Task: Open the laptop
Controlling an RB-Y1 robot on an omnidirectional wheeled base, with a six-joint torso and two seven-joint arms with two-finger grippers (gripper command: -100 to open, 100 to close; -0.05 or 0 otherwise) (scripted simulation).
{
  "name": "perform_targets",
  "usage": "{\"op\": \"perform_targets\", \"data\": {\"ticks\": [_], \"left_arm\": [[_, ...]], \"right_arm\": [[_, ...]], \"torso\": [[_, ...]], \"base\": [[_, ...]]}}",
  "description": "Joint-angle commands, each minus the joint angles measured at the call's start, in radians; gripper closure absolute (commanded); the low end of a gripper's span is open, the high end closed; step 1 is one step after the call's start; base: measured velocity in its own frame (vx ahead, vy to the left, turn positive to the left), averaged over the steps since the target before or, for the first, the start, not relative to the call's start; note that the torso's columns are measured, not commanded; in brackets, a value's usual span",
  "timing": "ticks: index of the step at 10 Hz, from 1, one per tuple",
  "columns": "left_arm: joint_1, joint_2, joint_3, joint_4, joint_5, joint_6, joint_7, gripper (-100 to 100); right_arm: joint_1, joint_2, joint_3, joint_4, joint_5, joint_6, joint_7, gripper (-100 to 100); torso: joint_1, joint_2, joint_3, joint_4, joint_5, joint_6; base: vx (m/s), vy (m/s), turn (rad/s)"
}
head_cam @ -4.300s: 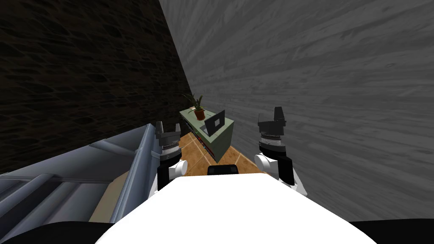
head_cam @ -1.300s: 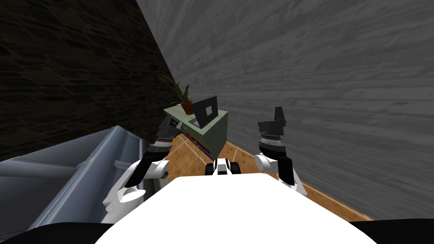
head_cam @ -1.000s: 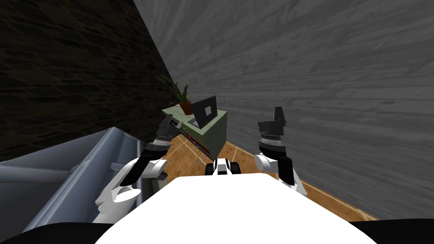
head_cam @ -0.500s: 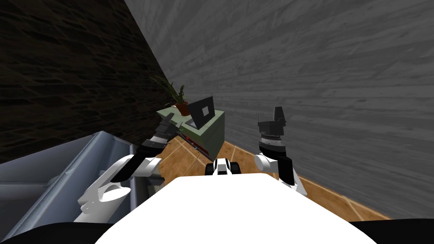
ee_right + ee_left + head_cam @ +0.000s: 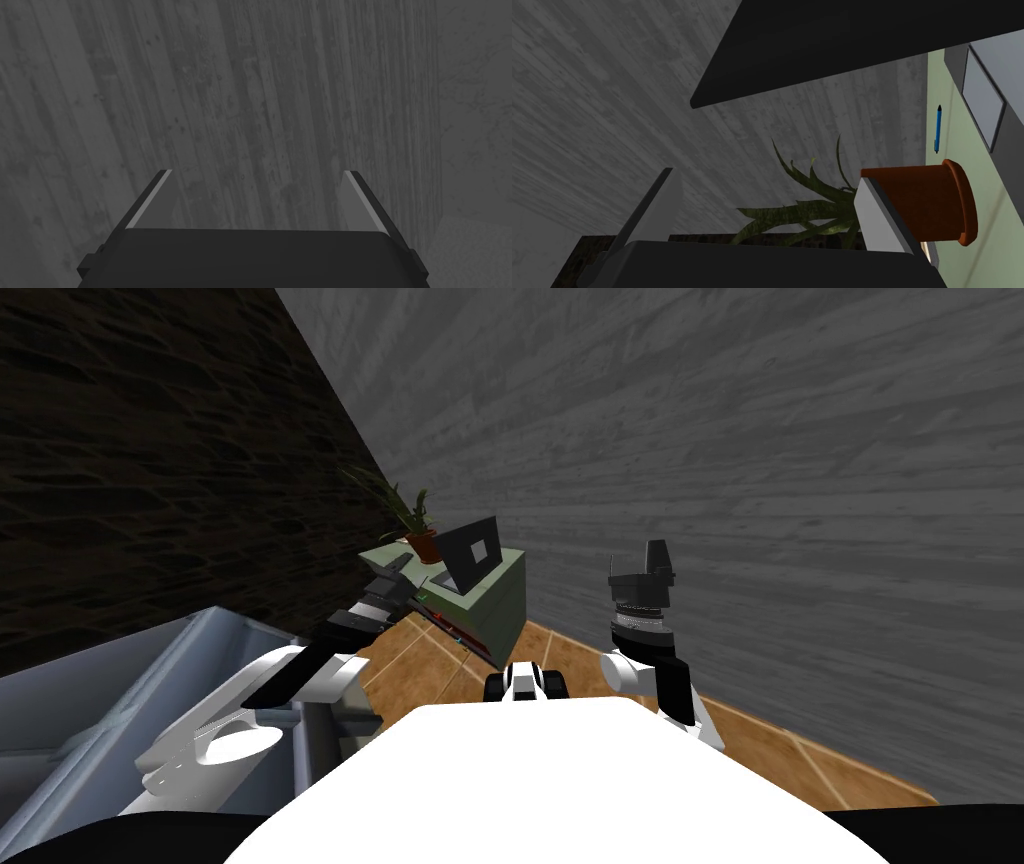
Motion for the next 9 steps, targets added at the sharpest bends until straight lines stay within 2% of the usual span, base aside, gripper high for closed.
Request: {"op": "perform_targets", "data": {"ticks": [1,2,5,6,8,9], "left_arm": [[0.013,0.076,0.043,0.003,0.008,0.072,0.034,-100],[0.013,0.076,0.043,0.003,0.008,0.076,0.034,-100],[0.04,0.159,0.106,0.004,0.011,0.168,0.078,-100],[0.04,0.159,0.106,0.004,0.011,0.176,0.078,-100],[0.059,0.206,0.147,0.002,0.011,0.236,0.107,-100],[0.059,0.206,0.147,0.002,0.011,0.24,0.107,-100]], "right_arm": [[0.0,0.0,0.0,0.0,0.0,0.0,0.0,0],[0.0,0.0,0.0,0.0,0.0,0.0,0.0,0],[0.0,0.0,0.0,0.0,0.0,0.0,0.0,0],[0.0,0.0,0.0,0.0,0.0,0.0,0.0,0],[0.0,0.0,0.0,0.0,0.0,0.0,0.0,0],[0.0,0.0,0.0,0.0,0.0,0.0,0.0,0]], "torso": [[0.0,0.0,0.0,0.0,0.0,0.0],[0.0,0.0,0.0,0.0,0.0,0.0],[0.0,0.0,0.0,0.0,0.0,0.0],[0.0,0.0,0.0,0.0,0.0,0.0],[0.0,0.0,0.0,0.0,0.0,0.0],[0.0,0.0,0.0,0.0,0.0,0.0]], "base": [[-0.011,-0.022,-0.11],[-0.01,-0.014,-0.037],[-0.008,-0.022,-0.087],[-0.003,-0.02,-0.027],[0.004,-0.024,-0.075],[0.003,-0.019,-0.028]]}}
